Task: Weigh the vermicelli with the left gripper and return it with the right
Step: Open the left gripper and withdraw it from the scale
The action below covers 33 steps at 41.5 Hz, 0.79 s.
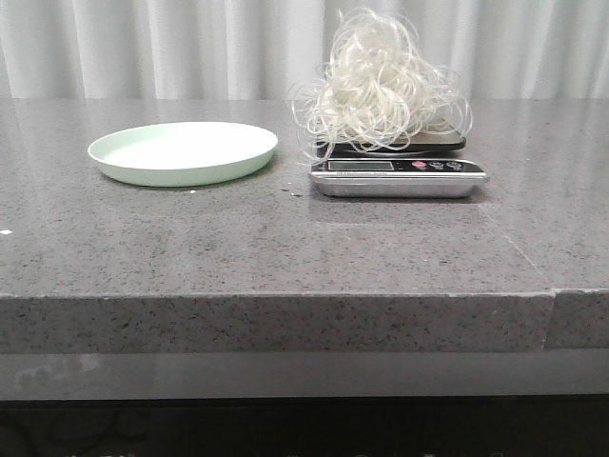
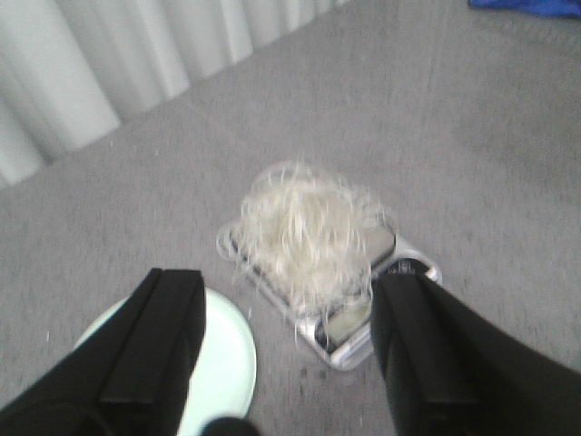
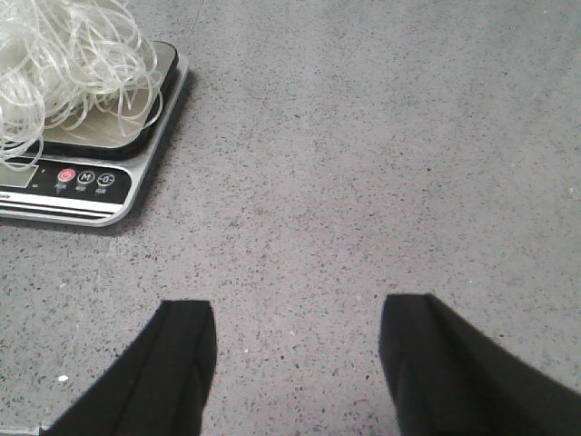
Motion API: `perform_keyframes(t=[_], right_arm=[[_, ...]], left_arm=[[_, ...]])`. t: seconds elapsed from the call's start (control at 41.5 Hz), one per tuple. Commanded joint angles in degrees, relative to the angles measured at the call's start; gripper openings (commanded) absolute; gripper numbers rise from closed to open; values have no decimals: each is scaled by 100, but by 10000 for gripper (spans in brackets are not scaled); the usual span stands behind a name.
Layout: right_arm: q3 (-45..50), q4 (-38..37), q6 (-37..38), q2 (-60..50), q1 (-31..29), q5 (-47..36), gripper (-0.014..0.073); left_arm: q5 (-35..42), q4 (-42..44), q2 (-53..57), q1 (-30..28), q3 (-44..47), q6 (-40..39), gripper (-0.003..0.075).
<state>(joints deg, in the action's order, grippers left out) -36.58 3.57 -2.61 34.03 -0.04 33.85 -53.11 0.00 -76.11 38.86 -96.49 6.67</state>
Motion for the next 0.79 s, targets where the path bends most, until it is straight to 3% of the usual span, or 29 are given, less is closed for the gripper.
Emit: perform_keyframes(t=[0.0, 0.506, 0.771], right_arm=[[-149, 16, -45, 46, -41, -400, 507], [-149, 16, -45, 46, -41, -457, 507], [-255, 189, -99, 119, 148, -390, 505]], left_arm=[[269, 0, 604, -17, 418, -94, 460], [991, 182, 3615, -17, 3964, -667, 460], [1280, 182, 4674, -17, 4964, -667, 460]])
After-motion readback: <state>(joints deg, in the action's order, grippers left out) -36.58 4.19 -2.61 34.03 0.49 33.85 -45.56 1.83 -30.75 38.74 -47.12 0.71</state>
